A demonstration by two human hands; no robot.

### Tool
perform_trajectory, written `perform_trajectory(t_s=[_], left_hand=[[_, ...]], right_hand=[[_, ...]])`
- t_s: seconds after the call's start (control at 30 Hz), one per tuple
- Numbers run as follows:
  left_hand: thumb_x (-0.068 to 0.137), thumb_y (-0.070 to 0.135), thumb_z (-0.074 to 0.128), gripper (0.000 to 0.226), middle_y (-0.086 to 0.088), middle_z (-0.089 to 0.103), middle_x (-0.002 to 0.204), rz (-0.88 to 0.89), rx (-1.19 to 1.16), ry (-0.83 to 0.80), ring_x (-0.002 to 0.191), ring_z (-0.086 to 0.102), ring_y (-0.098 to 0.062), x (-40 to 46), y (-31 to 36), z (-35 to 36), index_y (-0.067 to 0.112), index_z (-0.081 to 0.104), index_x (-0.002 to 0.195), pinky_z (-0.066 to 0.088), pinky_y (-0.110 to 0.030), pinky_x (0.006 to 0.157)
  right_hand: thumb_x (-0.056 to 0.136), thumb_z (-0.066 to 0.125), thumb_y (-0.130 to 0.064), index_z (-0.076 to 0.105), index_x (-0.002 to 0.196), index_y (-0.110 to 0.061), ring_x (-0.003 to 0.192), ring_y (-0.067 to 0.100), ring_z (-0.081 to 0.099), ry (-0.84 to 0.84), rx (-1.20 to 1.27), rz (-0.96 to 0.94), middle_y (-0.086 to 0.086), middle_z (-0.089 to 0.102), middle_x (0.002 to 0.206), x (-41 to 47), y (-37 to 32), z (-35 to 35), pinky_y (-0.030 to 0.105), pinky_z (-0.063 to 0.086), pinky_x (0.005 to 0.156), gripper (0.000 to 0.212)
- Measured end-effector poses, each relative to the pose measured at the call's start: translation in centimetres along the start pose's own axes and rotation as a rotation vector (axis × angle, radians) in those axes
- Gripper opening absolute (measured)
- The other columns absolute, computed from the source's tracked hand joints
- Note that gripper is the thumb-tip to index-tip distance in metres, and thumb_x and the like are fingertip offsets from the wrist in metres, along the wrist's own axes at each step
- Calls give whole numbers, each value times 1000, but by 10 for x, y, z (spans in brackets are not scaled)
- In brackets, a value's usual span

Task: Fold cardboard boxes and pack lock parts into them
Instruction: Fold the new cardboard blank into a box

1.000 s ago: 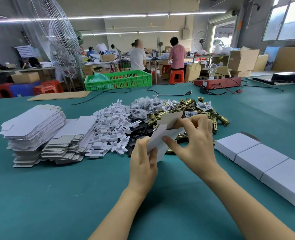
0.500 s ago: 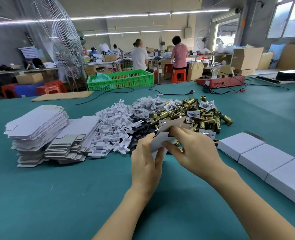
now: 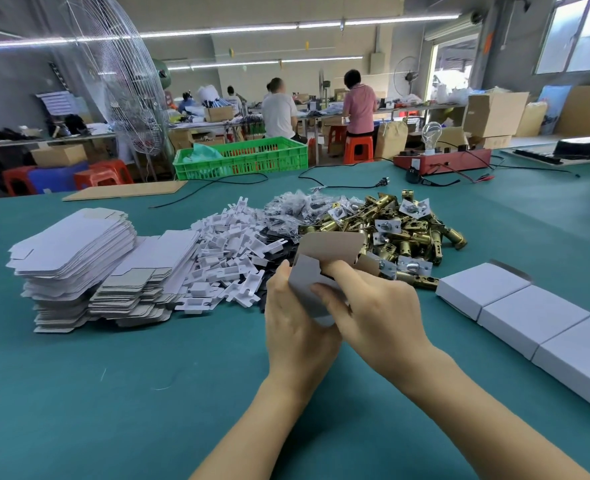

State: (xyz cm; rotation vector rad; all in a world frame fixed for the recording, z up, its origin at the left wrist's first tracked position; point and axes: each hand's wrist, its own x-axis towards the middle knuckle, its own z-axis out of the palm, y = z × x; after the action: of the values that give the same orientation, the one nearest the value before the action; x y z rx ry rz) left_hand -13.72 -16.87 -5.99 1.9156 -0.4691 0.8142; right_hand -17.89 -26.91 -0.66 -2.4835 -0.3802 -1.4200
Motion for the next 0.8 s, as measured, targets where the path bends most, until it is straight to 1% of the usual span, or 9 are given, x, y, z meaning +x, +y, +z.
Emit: perform_trajectory(t_s=[0.13, 0.23, 0.3, 0.37, 0.43, 0.53, 0.6, 0.7, 0.8], left_hand=[[76, 6, 79, 81, -33, 53, 122, -22, 169, 5, 107, 58, -50, 0, 7, 1, -24, 31, 134, 50, -56, 91], [97, 21, 43, 57, -40, 57, 112, 43, 220, 123, 96, 64, -52, 3, 13, 2, -27, 38, 127, 53, -54, 82], [101, 26, 30, 57, -37, 60, 114, 60, 278, 94, 99, 66, -47, 4, 9, 2, -25, 46, 123, 52, -43, 91], [99, 21, 30, 53, -31, 60, 119, 73, 351, 30, 109, 64, -40, 3, 2, 2, -20, 53, 123, 32, -27, 111], [103, 25, 22, 56, -26, 60, 123, 41, 352, -20, 117, 61, -34, 5, 3, -1, -13, 55, 127, 12, -19, 117], [92, 39, 49, 60, -23, 66, 113, 8, 204, 61, 104, 64, -30, 8, 2, -1, -11, 55, 125, 43, -24, 93], [67, 46, 76, 77, -8, 69, 107, -44, 15, 165, 92, 65, -21, 10, 0, -3, 6, 52, 129, 45, -17, 77], [52, 59, 77, 65, 26, 64, 94, -143, -155, 72, 82, 58, 5, 8, 1, -7, 50, 46, 109, 39, -1, 67], [50, 63, 70, 59, 41, 58, 94, -223, -200, 35, 81, 58, 13, 11, 0, -6, 49, 43, 101, 41, -4, 60]], right_hand=[[89, 57, -29, 69, 78, -17, 44, 22, 53, 118, -25, 54, -3, 61, 56, -8, -16, 7, 24, 30, 35, 21], [89, 55, -30, 71, 80, -16, 42, 22, 52, 172, -33, 97, -4, 60, 55, -11, -24, 13, 22, 34, 34, 23], [89, 56, -29, 72, 83, -15, 42, 23, 53, 174, -38, 72, -3, 61, 58, -13, -25, 16, 25, 37, 34, 22], [91, 57, -26, 72, 87, -14, 44, 23, 53, 178, -32, 7, -2, 62, 63, -15, -23, 18, 27, 38, 35, 20], [91, 60, -22, 72, 93, -12, 46, 22, 52, 212, 9, -60, 1, 64, 75, -16, -21, 17, 30, 41, 37, 16], [89, 67, -31, 64, 106, -14, 54, 13, 52, 308, 79, -73, 4, 59, 99, -13, -10, 15, 23, 43, 46, 24], [87, 65, -45, 54, 112, -11, 64, 8, 48, 329, 162, 17, 1, 48, 106, -8, 0, 12, 14, 39, 57, 44], [80, 63, -57, 55, 110, -7, 70, 12, 49, 77, 390, 225, -4, 47, 106, -1, 17, 12, 12, 36, 65, 59], [82, 64, -52, 63, 104, -12, 79, 10, 55, -249, 685, 300, -4, 60, 97, -2, 28, 18, 18, 39, 65, 46]])
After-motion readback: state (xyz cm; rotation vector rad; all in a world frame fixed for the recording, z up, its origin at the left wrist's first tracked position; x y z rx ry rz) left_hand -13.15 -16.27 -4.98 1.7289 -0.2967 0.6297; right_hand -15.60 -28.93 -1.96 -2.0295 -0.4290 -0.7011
